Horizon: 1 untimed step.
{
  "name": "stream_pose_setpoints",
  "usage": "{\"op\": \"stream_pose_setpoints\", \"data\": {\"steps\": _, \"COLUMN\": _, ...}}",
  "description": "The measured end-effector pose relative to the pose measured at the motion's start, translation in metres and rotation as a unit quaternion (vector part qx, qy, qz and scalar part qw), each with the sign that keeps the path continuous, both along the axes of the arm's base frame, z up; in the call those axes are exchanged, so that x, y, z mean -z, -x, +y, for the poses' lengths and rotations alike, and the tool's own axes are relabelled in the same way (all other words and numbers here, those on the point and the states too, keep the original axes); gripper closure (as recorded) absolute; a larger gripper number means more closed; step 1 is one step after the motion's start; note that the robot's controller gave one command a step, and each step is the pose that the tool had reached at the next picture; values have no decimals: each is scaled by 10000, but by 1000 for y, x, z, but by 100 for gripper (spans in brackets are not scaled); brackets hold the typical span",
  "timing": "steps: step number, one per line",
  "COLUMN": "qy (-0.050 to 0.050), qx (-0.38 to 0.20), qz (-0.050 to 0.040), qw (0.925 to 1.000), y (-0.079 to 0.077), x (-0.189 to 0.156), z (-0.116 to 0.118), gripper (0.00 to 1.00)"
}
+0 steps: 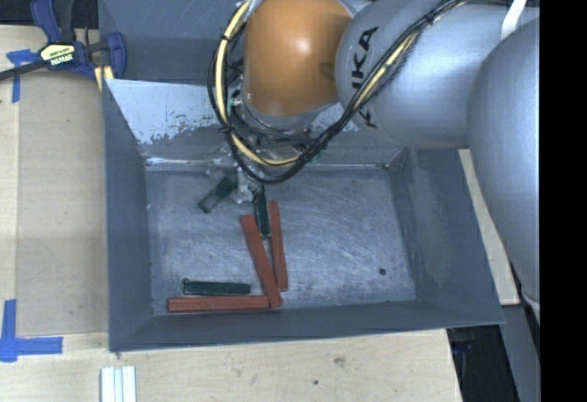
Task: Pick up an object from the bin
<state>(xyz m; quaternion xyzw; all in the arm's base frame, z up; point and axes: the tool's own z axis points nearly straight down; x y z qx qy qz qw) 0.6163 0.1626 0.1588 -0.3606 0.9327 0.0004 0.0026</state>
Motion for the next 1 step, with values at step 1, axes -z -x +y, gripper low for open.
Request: {"op": "stream_pose_setpoints", "data": {"steps": 1, "qy": 1, "qx": 1, "qz": 1, "qw": 10000, "y": 0, "x": 0, "z": 0, "gripper": 100}}
